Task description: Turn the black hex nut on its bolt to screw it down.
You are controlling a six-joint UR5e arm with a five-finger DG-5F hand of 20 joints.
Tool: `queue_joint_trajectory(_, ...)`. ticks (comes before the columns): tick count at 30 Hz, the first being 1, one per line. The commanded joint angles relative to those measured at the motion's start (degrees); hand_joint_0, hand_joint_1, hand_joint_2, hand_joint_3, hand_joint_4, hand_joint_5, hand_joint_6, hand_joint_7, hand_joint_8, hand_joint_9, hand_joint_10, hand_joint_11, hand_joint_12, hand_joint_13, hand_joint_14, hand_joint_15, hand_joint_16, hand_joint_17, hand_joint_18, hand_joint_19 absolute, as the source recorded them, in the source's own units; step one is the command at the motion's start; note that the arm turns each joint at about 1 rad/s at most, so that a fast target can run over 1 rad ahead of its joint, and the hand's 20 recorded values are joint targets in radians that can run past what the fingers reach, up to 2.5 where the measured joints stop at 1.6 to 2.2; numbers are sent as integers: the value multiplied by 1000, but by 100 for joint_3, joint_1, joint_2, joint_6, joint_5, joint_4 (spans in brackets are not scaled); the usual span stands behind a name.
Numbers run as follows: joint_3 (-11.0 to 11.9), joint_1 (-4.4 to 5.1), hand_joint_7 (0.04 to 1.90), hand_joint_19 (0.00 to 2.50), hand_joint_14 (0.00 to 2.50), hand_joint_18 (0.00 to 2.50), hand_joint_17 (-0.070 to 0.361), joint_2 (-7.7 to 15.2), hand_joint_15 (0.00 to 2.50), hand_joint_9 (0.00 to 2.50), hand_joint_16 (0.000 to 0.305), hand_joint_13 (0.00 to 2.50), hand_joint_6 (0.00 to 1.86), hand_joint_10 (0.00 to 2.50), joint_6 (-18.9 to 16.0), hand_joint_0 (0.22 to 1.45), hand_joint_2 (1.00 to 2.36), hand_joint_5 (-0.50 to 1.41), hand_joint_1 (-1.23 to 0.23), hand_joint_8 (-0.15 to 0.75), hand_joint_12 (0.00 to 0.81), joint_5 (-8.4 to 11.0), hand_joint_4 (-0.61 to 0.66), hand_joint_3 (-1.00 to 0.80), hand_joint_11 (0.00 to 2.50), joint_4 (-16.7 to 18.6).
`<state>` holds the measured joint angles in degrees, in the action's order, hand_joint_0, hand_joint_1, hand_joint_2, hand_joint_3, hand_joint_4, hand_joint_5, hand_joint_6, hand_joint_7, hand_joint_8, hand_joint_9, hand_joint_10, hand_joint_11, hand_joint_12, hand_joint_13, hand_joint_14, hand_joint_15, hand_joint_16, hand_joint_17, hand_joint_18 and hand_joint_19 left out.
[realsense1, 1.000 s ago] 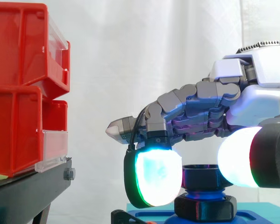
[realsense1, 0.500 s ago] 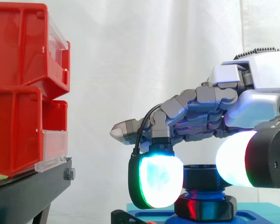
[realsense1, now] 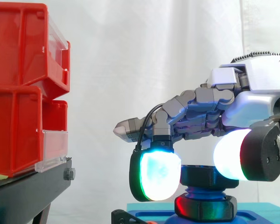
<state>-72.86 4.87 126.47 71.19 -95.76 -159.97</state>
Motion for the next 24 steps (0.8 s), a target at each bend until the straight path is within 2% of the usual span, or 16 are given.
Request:
queue_joint_trajectory(1,0,-65,859,235,0,58,150,0,0,63,67,108,731,0,0,465,1000,-194,-481,191,368,-83,166,-500,0,-8)
queue_joint_trajectory(12,0,-390,855,235,0,58,151,0,0,62,67,109,730,0,97,461,1000,-195,-468,192,371,-522,175,-500,0,18)
queue_joint_trajectory(13,0,-443,852,232,0,61,154,0,0,64,68,112,733,0,114,450,1000,-196,-435,197,375,-575,182,-500,0,18)
queue_joint_trajectory(19,0,-566,829,241,0,64,164,0,0,65,73,107,730,0,158,404,1000,-196,-272,218,397,-716,208,-500,0,1)
queue_joint_trajectory(21,0,-689,831,248,0,61,167,0,0,64,74,107,726,0,211,397,1000,-196,-239,221,401,-856,213,-500,0,27)
queue_joint_trajectory(24,0,-759,817,247,0,58,169,0,0,66,75,107,724,0,211,388,1000,-193,-207,225,405,-935,232,-500,0,1)
